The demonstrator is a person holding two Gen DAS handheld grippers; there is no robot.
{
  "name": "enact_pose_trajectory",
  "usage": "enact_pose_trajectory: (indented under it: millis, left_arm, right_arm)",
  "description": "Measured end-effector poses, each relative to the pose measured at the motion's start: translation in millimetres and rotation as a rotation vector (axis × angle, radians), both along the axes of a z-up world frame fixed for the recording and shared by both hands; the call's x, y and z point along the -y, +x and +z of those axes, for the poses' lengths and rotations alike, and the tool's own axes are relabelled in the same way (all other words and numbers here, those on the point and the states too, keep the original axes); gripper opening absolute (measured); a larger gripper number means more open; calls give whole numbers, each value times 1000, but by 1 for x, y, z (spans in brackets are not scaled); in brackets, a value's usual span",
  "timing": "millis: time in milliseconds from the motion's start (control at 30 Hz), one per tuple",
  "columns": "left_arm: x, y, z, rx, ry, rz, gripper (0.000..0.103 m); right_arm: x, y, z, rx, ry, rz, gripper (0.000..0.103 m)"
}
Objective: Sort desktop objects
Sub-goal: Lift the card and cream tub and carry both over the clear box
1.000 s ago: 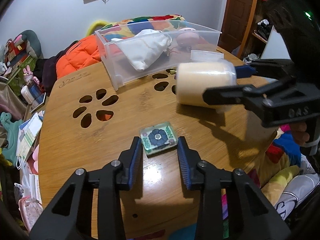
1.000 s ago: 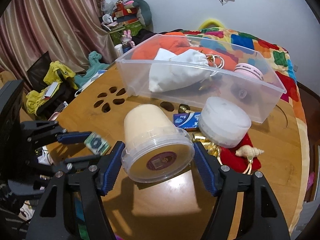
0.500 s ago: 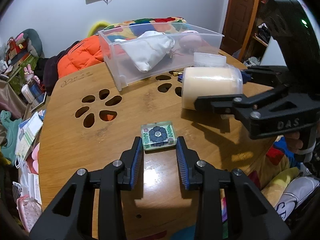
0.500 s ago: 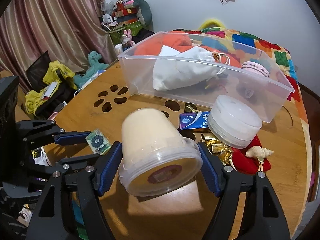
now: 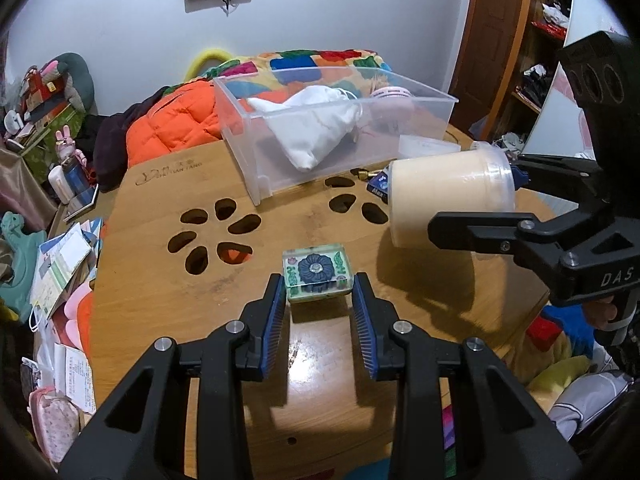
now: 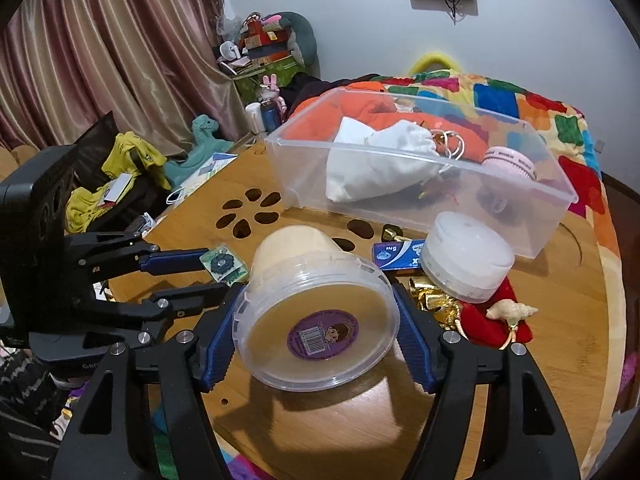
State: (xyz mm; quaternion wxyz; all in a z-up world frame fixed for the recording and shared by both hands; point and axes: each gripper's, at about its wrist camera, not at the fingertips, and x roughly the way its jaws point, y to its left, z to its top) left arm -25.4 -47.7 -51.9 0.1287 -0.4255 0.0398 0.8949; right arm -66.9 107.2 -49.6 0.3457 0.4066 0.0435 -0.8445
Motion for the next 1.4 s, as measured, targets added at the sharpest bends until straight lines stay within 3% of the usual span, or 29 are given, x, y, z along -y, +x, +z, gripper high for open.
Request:
enact_pose_trajectory:
  millis: [467,1033,1400]
  left_arm:
    - [-13,-6,22,-45,-35,-5,34]
    - [-42,-44,55,-90,-40,-51,34]
    - [-55,-72,67,-105,-48,-77,34]
  right_arm:
    - [-22,-2,24,-44,15,-65,67]
    - [-63,-16,50,-126,57,-160,67]
    - [-77,-36,56,-135,30,-199,67]
